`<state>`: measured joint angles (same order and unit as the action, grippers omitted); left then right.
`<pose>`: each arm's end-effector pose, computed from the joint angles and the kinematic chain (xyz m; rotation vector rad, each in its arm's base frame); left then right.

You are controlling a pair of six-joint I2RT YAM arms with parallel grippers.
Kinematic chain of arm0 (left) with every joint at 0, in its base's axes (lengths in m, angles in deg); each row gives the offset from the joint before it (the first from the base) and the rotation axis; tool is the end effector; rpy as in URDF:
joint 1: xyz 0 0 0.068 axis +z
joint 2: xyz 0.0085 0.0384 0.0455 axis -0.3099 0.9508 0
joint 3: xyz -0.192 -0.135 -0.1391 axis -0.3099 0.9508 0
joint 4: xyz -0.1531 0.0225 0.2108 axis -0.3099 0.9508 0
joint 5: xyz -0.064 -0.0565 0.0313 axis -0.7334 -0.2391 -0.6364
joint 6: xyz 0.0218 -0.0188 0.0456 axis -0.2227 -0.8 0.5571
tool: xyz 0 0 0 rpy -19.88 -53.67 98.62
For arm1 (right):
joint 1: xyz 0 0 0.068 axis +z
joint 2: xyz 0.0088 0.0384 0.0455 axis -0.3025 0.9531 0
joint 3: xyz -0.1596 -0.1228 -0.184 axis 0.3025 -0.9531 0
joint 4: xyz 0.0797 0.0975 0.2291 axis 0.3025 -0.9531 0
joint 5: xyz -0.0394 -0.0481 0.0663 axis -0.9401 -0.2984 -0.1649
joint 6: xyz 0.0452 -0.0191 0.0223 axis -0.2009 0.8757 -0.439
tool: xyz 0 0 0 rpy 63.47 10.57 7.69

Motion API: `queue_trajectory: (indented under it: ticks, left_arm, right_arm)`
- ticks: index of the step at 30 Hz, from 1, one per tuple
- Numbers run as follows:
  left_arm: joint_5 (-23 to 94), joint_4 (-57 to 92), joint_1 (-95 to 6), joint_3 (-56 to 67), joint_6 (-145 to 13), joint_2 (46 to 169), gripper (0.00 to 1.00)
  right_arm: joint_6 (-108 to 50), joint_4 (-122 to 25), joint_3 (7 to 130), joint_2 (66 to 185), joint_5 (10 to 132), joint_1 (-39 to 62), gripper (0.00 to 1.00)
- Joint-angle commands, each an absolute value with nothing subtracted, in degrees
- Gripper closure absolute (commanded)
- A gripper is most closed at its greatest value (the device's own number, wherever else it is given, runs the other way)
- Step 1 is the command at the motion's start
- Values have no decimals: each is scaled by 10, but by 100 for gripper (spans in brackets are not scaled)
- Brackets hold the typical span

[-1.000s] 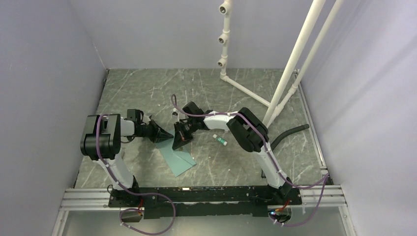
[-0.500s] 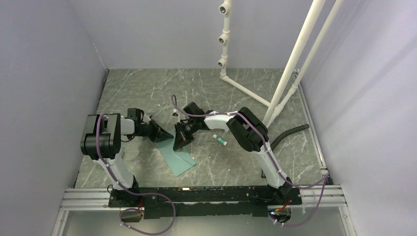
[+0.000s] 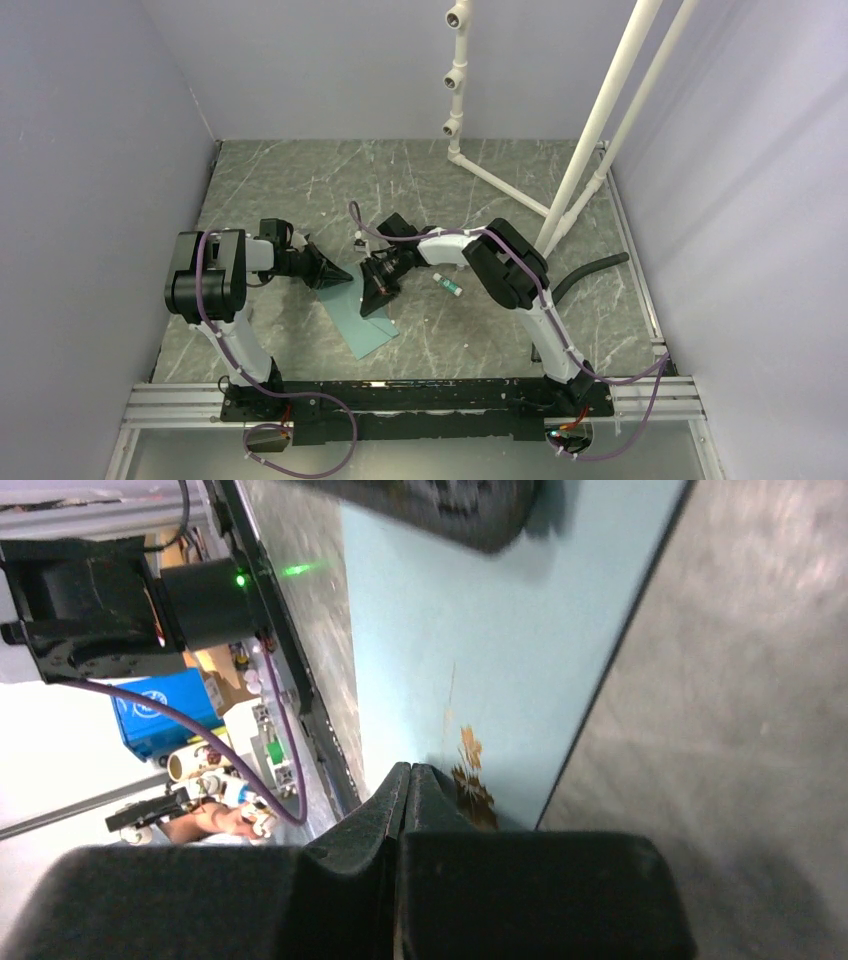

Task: Place the letter into the envelope and seal it

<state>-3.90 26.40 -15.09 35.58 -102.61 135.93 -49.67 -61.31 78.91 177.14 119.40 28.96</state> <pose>0.2897 -0.0114 0.0904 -1.0107 2.6383 -1.3546 0.2937 0.3532 0.0881 0.7794 -2.4432 -1.4836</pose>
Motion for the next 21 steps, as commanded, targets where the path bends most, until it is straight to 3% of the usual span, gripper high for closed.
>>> queue_trajectory:
  ticks: [1, 9, 21]
  left_arm:
    - [29, 307, -151, 357, -1007, 1388, 98]
    - [22, 314, -151, 350, -999, 1389, 98]
    - [-3, 303, -151, 353, -993, 1391, 98]
  right_arm:
    - [-426, -709, 741, 1772, 1126, 293, 100]
    - [-421, -718, 723, 1721, 1099, 289, 100]
    - [-555, -540, 801, 1701, 1050, 291, 100]
